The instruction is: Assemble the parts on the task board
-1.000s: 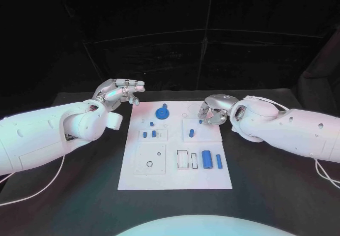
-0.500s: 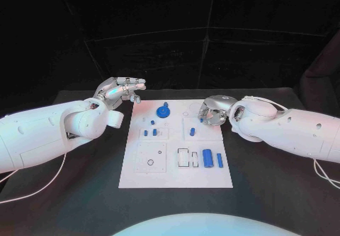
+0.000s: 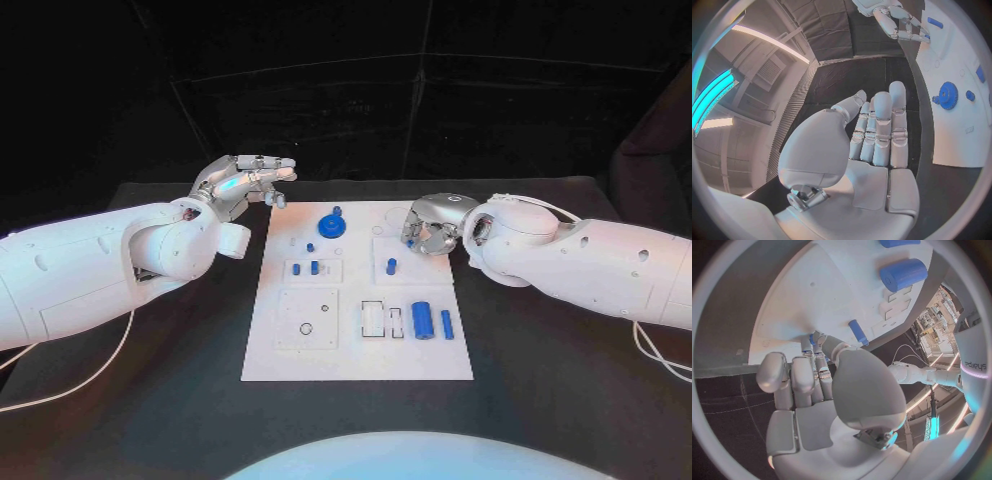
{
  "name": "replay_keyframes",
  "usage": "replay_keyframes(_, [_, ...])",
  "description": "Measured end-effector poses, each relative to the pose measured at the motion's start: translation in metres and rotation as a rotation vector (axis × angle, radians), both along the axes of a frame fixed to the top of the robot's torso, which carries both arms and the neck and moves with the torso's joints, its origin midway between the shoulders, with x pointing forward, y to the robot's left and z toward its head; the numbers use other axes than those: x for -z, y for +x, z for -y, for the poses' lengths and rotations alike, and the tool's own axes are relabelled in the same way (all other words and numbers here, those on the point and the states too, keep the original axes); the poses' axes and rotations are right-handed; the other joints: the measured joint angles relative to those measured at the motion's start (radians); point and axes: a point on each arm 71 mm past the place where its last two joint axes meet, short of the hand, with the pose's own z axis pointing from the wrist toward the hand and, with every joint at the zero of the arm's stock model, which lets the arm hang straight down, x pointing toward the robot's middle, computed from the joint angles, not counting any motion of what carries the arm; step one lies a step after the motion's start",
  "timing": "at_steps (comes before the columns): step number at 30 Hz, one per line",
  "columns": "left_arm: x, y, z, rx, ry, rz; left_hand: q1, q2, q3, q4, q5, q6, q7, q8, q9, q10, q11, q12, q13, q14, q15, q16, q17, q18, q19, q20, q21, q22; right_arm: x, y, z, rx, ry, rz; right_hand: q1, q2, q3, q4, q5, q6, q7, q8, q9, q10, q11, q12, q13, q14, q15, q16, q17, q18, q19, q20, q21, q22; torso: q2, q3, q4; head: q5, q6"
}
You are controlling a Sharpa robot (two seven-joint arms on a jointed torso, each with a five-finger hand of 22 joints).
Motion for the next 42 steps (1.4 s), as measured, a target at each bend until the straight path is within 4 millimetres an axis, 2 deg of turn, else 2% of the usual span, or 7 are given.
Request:
replay_keyframes(3, [0.000, 0.000, 0.000, 0.001, -0.001, 0.000, 0.000, 0.000, 0.000, 0.000, 0.000, 0.000, 0.000, 0.000, 0.000, 0.000, 0.000, 0.000, 0.000, 0.000, 0.000, 0.000, 0.000, 0.000, 0.000, 0.000, -0.001, 0.000, 0.000, 0.000, -0.001, 0.001, -0.006, 0.004, 0.000, 0.000, 0.004, 0.002, 0.000, 0.000, 0.000, 0.000, 0.000, 0.000, 0.000, 0.000, -0.001, 0.000, 0.000, 0.002, 0.003, -0.002, 0.000, 0.000, 0.001, 0.007, 0.000, 0.0000, -0.0004, 0.000, -0.001])
replay_keyframes(5, [0.000, 0.000, 0.000, 0.001, -0.001, 0.000, 0.000, 0.000, 0.000, 0.000, 0.000, 0.000, 0.000, 0.000, 0.000, 0.000, 0.000, 0.000, 0.000, 0.000, 0.000, 0.000, 0.000, 0.000, 0.000, 0.000, -0.001, 0.000, 0.000, 0.000, -0.002, 0.002, -0.012, 0.008, -0.001, 0.001, 0.012, 0.000, -0.006, 0.010, -0.001, 0.000, 0.000, 0.007, 0.000, 0.000, -0.005, 0.000, 0.000, 0.008, 0.006, -0.017, 0.009, -0.002, 0.010, 0.015, 0.000, 0.0000, -0.0006, 0.000, -0.001])
replay_keyframes(10, [0.000, 0.000, -0.001, 0.001, -0.002, -0.001, 0.000, 0.000, 0.000, 0.000, 0.000, 0.000, 0.000, 0.000, 0.000, 0.000, 0.000, 0.000, 0.000, 0.000, 0.000, 0.000, 0.000, 0.000, -0.003, 0.003, -0.001, -0.001, 0.000, -0.001, -0.004, 0.006, -0.026, 0.024, 0.008, 0.017, 0.045, -0.012, -0.037, 0.031, -0.008, 0.005, 0.000, 0.027, -0.006, 0.004, -0.008, 0.004, -0.004, 0.016, 0.009, -0.016, 0.014, -0.007, 0.024, 0.039, 0.000, -0.0004, -0.0007, 0.001, -0.003])
replay_keyframes(18, [0.000, 0.000, -0.002, 0.000, -0.002, -0.001, 0.000, 0.000, 0.000, 0.000, 0.000, 0.000, 0.000, 0.000, 0.000, 0.000, 0.000, 0.000, 0.000, 0.000, 0.000, 0.000, -0.001, 0.000, -0.003, 0.003, -0.001, -0.001, 0.001, -0.005, -0.004, 0.012, -0.039, 0.047, 0.001, 0.026, 0.053, -0.011, -0.028, 0.041, -0.009, 0.004, 0.001, 0.039, -0.011, 0.004, -0.011, 0.002, -0.005, 0.016, 0.007, -0.016, 0.022, -0.007, 0.032, 0.053, -0.001, -0.0004, -0.0007, 0.003, -0.006])
replay_keyframes(36, [0.000, 0.001, -0.005, -0.003, -0.002, -0.001, 0.000, 0.000, 0.000, 0.000, 0.000, 0.000, 0.000, 0.000, 0.000, 0.000, 0.000, 0.000, -0.001, -0.004, -0.004, 0.000, -0.002, 0.000, -0.003, 0.003, -0.001, -0.002, -0.008, -0.016, 0.001, 0.023, 0.003, 0.112, -0.012, 0.020, 0.056, -0.008, -0.028, 0.047, -0.010, 0.002, 0.001, 0.039, -0.011, 0.004, -0.012, 0.000, -0.007, 0.020, 0.008, -0.016, 0.032, -0.010, 0.043, 0.072, -0.002, -0.0003, -0.0014, 0.000, -0.005])
replay_keyframes(42, [0.000, 0.001, -0.006, -0.003, -0.002, -0.001, 0.000, 0.000, 0.000, 0.000, 0.000, 0.000, 0.000, 0.000, 0.000, 0.000, 0.000, 0.000, -0.001, -0.004, -0.004, 0.000, -0.002, 0.000, -0.003, 0.003, -0.001, -0.002, -0.014, -0.026, 0.002, 0.016, 0.026, 0.120, -0.012, 0.020, 0.056, -0.008, -0.028, 0.047, -0.010, 0.002, 0.001, 0.039, -0.011, 0.004, -0.012, 0.000, -0.007, 0.020, 0.008, -0.016, 0.032, -0.010, 0.043, 0.075, -0.002, -0.0004, -0.0010, 0.000, -0.006])
